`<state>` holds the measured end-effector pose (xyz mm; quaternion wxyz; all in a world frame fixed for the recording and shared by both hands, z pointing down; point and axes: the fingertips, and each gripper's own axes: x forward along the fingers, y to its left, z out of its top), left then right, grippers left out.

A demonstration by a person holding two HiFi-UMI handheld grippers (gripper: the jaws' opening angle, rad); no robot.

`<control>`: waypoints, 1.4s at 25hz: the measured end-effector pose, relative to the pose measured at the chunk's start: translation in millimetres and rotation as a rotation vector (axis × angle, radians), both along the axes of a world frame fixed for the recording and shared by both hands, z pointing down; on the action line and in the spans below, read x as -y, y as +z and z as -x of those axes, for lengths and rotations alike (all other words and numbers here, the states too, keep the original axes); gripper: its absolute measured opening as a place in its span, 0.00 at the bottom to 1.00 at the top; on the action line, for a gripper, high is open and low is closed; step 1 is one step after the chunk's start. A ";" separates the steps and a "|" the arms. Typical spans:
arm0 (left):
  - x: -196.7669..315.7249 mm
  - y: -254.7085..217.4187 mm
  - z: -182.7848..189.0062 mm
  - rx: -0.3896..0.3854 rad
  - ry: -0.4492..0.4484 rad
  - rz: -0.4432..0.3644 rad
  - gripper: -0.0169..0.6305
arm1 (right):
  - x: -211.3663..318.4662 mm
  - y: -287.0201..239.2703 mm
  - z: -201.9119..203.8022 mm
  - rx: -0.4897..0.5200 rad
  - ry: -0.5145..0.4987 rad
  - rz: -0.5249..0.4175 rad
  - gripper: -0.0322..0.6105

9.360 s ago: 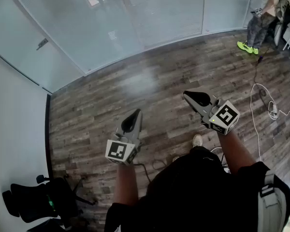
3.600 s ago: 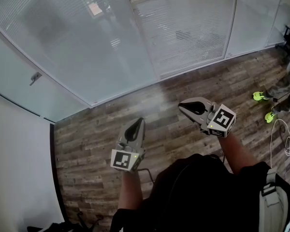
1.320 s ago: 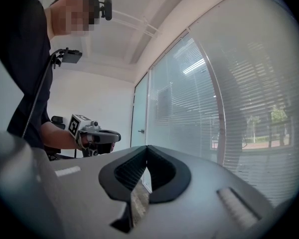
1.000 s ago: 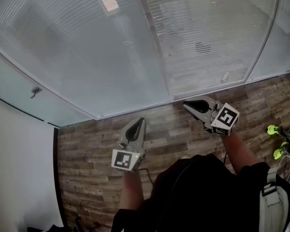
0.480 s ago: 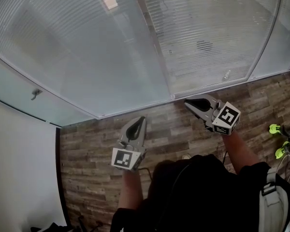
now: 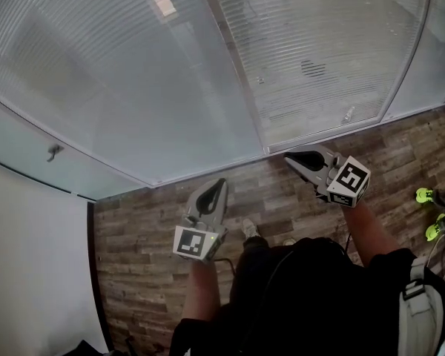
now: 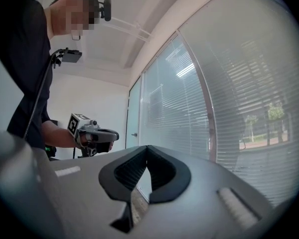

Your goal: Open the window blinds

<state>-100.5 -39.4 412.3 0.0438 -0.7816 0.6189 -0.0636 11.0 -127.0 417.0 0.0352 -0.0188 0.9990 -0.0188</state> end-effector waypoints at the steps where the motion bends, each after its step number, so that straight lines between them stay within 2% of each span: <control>1: 3.8 0.4 1.9 0.000 0.007 0.001 0.03 | 3.0 0.2 1.3 0.001 0.006 -0.002 0.06; 8: 31.5 -3.6 19.9 0.014 0.056 -0.007 0.03 | 29.4 -0.8 20.7 0.013 0.060 -0.001 0.06; 18: 85.5 -9.9 74.7 0.008 0.121 0.006 0.03 | 69.8 -9.2 72.0 -0.005 0.106 -0.006 0.06; 35: 150.5 -9.3 151.0 -0.014 0.287 -0.008 0.03 | 120.8 -17.0 140.1 -0.019 0.290 -0.019 0.06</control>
